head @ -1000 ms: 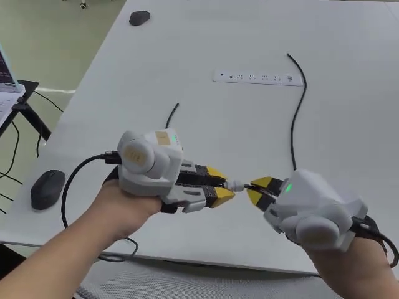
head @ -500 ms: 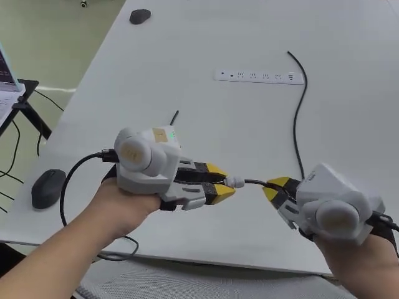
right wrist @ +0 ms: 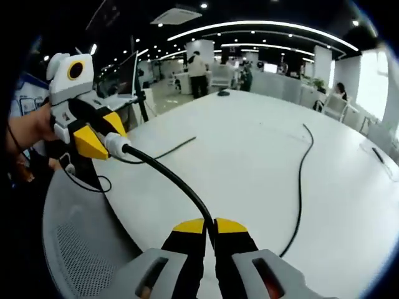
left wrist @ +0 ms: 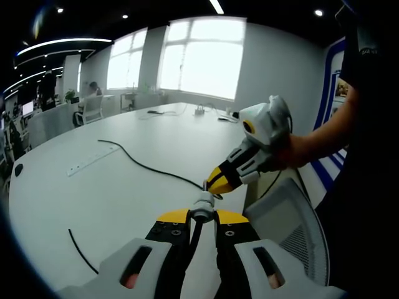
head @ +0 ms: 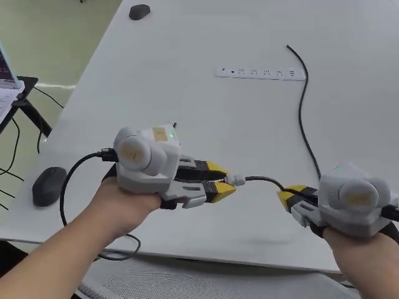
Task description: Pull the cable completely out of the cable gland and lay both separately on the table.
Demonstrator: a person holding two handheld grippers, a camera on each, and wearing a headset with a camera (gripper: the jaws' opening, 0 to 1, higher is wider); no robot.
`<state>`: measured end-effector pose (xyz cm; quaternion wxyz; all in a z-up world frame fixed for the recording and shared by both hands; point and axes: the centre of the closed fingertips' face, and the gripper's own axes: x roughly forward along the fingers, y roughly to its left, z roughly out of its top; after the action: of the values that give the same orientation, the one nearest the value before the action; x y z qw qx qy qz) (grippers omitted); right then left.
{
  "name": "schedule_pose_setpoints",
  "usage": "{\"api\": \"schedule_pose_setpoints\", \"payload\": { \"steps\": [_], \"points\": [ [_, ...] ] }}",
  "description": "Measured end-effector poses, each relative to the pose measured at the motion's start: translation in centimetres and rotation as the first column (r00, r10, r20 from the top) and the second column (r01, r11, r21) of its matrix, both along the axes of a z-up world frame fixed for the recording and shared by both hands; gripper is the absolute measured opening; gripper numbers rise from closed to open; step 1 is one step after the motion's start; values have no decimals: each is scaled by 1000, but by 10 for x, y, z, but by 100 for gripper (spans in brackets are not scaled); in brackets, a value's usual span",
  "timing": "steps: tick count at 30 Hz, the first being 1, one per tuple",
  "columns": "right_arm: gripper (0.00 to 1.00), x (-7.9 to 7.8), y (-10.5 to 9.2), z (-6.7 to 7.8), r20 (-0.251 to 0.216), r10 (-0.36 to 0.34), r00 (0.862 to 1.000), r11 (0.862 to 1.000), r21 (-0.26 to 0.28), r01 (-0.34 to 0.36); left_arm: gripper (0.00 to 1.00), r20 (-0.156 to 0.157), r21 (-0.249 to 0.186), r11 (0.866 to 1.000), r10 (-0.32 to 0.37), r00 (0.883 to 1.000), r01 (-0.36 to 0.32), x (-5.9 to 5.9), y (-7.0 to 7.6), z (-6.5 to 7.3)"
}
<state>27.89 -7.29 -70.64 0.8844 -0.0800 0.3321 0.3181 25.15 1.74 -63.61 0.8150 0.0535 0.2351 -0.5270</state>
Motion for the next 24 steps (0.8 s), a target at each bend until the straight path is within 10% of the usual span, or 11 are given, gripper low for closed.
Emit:
{"api": "schedule_pose_setpoints", "payload": {
  "steps": [24],
  "points": [
    [2,-5,0,11,60,54,997,998,-36,-52,15,-6,7,1000,15,1000,-15,2,6,-3]
  ]
}}
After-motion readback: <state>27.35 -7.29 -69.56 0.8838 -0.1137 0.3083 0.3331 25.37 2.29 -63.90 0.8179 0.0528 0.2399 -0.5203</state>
